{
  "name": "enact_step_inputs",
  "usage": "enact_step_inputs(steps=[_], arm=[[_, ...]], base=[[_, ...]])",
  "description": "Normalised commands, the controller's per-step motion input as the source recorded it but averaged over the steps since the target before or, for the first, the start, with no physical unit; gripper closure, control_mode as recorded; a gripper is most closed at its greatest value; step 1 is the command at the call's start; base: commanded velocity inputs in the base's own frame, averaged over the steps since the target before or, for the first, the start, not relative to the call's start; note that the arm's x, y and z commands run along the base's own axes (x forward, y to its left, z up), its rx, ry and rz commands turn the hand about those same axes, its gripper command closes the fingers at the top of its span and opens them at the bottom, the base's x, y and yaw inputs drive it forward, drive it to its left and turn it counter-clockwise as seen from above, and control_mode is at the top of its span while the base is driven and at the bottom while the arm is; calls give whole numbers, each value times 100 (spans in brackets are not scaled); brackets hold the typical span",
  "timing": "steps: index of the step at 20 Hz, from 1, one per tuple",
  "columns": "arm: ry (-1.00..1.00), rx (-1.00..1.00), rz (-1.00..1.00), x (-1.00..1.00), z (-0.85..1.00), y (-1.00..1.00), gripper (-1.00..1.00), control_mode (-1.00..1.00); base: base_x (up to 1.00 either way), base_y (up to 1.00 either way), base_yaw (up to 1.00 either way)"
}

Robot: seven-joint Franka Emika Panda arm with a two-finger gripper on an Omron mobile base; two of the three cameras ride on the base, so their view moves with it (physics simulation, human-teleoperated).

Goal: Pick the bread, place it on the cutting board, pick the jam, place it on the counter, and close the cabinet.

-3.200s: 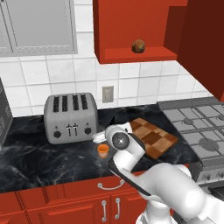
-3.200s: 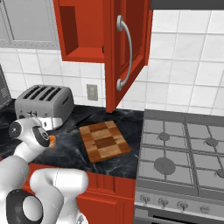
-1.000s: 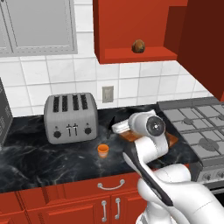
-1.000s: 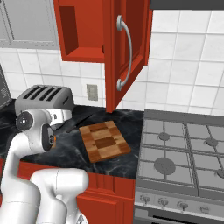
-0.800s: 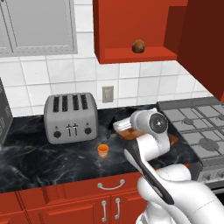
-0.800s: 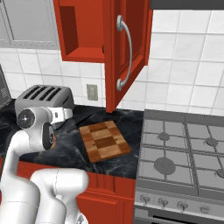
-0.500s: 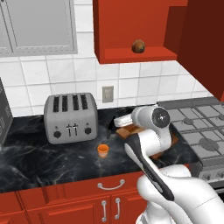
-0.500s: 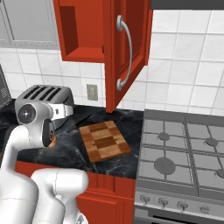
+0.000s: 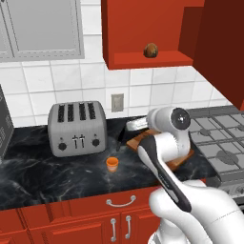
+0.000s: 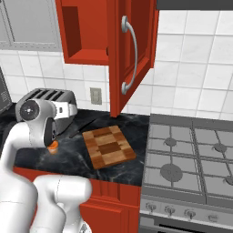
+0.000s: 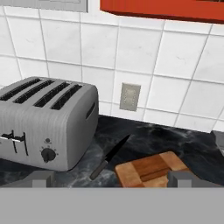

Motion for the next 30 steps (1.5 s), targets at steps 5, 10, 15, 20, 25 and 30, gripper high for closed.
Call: enact_step_inputs(steps=[5, 10, 15, 20, 25, 30], arm=[[0, 2, 0, 0, 13, -4, -100, -100], [0, 1, 0, 0, 14, -9, -100, -100], [0, 0, -2, 0, 16, -9, -100, -100], [1, 0, -5, 0, 21, -8, -100, -100], [1, 0, -4, -1, 24, -9, -100, -100], [1, 0, -1, 0, 27, -14, -100, -100]], base=[[0, 0, 0], [0, 0, 0], [0, 0, 0], [0, 0, 0], [0, 0, 0], [0, 0, 0]])
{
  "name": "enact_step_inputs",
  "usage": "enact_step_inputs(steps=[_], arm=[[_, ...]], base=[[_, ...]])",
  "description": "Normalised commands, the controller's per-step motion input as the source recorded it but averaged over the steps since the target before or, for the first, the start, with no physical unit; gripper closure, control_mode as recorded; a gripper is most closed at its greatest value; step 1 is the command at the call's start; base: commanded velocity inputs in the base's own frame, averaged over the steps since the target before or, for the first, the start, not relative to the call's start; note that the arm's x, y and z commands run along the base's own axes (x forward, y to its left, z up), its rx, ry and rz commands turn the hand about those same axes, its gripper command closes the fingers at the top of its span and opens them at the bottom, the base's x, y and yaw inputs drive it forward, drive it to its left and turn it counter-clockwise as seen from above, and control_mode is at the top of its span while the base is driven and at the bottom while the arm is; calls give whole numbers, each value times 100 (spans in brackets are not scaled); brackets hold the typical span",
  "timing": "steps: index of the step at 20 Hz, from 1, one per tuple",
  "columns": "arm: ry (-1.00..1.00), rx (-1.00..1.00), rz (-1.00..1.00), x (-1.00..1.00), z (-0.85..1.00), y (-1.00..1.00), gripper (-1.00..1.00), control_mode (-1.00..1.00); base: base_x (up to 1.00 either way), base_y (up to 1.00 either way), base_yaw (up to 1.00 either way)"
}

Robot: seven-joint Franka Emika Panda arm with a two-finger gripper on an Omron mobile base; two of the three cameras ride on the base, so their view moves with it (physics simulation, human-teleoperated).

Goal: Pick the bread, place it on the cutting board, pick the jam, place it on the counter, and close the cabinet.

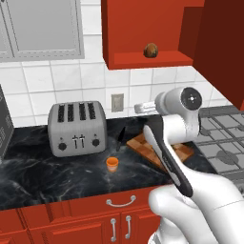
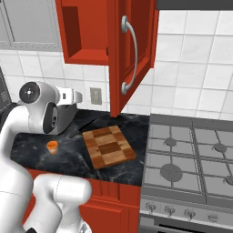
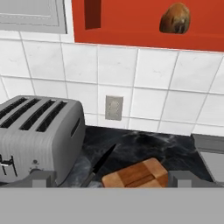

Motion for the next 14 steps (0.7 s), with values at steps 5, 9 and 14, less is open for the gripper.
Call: enact_step_inputs(steps=[5, 9, 14], arm=[[3, 0, 0, 0, 26, -20, -100, -100], [4, 1, 0, -1, 21, -19, -100, -100], [3, 0, 0, 0, 19, -10, -100, -100]], base=[[0, 0, 0], [0, 0, 0], [0, 0, 0]])
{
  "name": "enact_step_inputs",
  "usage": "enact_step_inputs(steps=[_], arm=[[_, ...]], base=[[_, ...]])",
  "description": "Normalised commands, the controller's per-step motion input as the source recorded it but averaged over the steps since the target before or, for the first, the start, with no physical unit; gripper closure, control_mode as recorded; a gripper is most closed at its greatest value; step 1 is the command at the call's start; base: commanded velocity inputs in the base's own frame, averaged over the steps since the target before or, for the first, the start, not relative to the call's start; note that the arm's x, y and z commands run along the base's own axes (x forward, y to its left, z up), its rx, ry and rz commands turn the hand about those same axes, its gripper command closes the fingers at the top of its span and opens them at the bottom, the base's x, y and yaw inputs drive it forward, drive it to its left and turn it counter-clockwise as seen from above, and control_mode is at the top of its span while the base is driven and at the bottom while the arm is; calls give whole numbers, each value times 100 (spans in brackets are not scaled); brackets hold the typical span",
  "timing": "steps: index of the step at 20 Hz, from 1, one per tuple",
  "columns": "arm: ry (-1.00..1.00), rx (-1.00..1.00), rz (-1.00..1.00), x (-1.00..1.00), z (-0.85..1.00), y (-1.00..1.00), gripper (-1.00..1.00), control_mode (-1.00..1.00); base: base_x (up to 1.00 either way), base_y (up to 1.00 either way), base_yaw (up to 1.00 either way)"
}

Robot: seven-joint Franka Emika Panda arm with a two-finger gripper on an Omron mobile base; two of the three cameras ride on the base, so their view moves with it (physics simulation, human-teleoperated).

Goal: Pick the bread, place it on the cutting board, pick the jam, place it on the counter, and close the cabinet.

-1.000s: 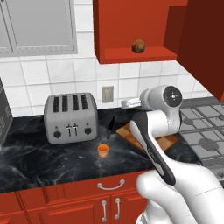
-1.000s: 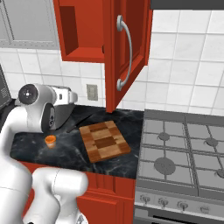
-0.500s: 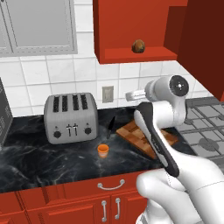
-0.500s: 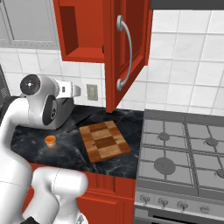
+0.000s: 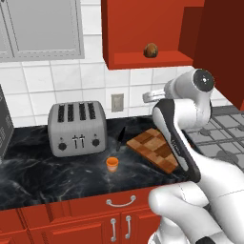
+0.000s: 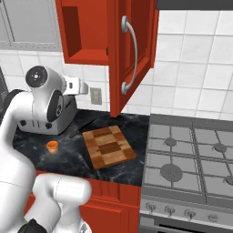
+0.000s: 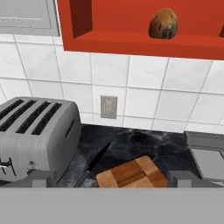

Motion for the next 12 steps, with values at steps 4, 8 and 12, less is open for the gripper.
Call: enact_step_inputs(steps=[4, 8, 12], arm=[[2, 0, 0, 0, 18, -6, -100, -100], [0, 0, 0, 0, 18, -6, -100, -100], [0, 0, 0, 0, 11, -7, -100, -100]], base=[[0, 0, 0], [0, 0, 0], [0, 0, 0]])
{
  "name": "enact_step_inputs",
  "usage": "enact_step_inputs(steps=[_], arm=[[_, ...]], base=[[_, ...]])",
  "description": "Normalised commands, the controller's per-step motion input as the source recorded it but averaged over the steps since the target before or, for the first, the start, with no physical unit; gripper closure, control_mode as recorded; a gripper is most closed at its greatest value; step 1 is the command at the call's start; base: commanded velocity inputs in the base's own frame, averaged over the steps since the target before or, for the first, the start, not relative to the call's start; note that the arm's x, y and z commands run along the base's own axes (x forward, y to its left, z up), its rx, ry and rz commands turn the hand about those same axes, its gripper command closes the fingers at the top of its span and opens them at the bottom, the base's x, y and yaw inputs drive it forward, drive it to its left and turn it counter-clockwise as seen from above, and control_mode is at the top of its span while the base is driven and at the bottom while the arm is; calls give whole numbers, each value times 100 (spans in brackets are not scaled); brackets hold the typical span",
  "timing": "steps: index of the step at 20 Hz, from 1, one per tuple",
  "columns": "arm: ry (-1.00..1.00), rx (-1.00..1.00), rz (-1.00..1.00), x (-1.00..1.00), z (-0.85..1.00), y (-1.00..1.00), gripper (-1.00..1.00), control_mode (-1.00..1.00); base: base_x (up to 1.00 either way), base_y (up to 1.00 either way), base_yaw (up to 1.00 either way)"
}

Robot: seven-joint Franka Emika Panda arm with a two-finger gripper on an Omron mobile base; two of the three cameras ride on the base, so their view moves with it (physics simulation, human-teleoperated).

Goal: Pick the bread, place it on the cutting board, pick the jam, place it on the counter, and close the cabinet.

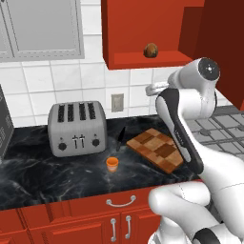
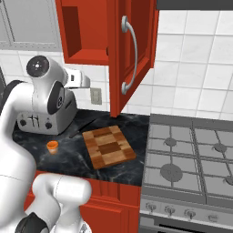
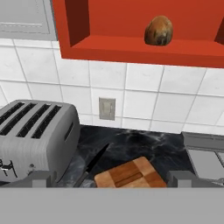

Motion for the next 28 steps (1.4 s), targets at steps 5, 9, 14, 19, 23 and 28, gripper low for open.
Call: enact_step_inputs(steps=[5, 9, 14, 19, 23, 28], arm=[[0, 0, 0, 0, 11, -7, -100, -100], [0, 0, 0, 0, 15, -8, -100, -100], [0, 0, 0, 0, 9, -9, -100, -100], [0, 0, 0, 0, 15, -8, -100, -100], [0, 0, -1, 0, 19, -10, -100, -100], [0, 0, -5, 0, 16, -10, -100, -100]], base=[[0, 0, 0], [0, 0, 0], [0, 0, 0], [0, 0, 0], [0, 0, 0], [0, 0, 0]])
